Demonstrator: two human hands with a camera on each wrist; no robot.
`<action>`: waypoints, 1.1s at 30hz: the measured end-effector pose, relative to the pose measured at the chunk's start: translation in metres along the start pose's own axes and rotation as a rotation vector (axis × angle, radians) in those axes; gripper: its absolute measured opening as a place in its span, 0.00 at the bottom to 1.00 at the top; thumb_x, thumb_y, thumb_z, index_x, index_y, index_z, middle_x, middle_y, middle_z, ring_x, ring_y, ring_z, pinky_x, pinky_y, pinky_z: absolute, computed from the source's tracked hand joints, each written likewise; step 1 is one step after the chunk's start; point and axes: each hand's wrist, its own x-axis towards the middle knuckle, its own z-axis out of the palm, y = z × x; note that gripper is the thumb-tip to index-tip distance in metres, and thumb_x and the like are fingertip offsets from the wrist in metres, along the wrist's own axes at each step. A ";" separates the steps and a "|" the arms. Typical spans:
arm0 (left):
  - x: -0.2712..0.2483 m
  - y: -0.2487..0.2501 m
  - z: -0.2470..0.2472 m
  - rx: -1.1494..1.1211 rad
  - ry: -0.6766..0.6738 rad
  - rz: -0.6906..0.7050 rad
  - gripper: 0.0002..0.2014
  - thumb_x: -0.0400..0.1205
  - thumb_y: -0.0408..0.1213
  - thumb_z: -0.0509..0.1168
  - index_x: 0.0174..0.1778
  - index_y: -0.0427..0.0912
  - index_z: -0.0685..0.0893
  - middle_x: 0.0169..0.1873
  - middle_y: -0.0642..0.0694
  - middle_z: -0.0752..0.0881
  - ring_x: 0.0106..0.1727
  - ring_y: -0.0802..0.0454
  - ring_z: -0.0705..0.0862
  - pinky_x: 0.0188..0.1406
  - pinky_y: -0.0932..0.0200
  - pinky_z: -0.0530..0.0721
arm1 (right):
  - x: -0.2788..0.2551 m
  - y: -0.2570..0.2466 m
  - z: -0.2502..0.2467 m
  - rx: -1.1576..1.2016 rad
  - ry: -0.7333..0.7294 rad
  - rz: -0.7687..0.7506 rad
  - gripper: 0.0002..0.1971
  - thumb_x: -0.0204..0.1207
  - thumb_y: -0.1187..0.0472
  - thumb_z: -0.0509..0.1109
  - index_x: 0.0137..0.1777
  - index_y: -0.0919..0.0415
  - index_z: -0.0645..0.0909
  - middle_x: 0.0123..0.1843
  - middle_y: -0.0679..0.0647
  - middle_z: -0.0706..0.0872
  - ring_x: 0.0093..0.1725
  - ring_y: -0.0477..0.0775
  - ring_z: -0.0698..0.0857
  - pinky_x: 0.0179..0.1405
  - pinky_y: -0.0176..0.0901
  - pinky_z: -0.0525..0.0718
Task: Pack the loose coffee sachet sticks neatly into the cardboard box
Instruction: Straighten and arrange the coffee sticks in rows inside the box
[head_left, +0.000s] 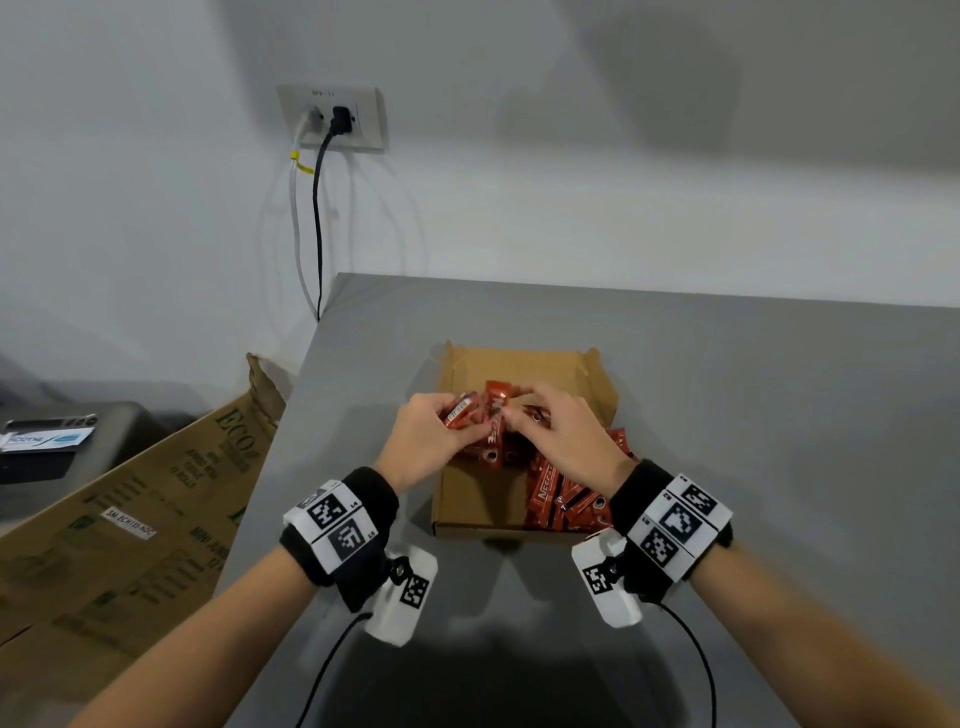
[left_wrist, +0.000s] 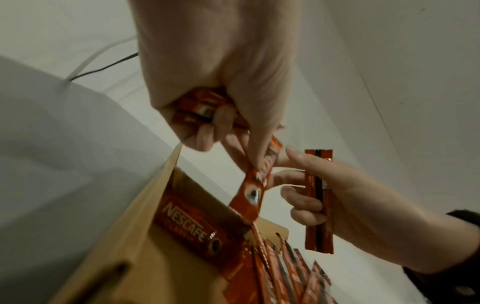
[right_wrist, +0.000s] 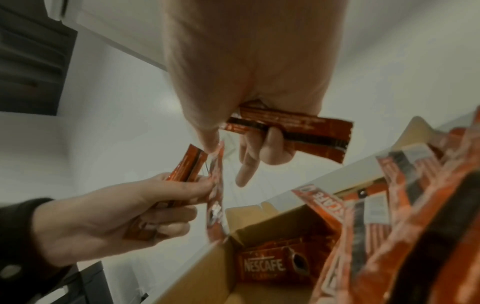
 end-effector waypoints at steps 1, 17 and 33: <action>-0.001 -0.002 0.002 -0.072 0.063 0.006 0.03 0.73 0.35 0.75 0.39 0.43 0.87 0.35 0.48 0.89 0.37 0.53 0.86 0.40 0.62 0.85 | -0.001 -0.001 0.003 0.000 -0.015 0.004 0.18 0.80 0.55 0.65 0.67 0.61 0.76 0.58 0.48 0.83 0.55 0.43 0.82 0.40 0.15 0.75; -0.014 -0.015 -0.019 0.491 0.076 0.161 0.05 0.74 0.41 0.71 0.41 0.45 0.86 0.36 0.50 0.88 0.38 0.52 0.85 0.39 0.56 0.84 | 0.018 -0.012 0.030 -0.830 -0.268 -0.060 0.04 0.76 0.67 0.66 0.48 0.63 0.80 0.49 0.59 0.85 0.48 0.62 0.85 0.42 0.49 0.81; -0.002 -0.021 0.015 0.982 -0.124 0.129 0.05 0.80 0.38 0.62 0.48 0.45 0.81 0.48 0.46 0.86 0.48 0.46 0.84 0.39 0.58 0.75 | 0.024 -0.012 0.026 -0.986 -0.288 -0.011 0.07 0.79 0.67 0.63 0.55 0.63 0.77 0.51 0.58 0.84 0.51 0.61 0.83 0.41 0.47 0.73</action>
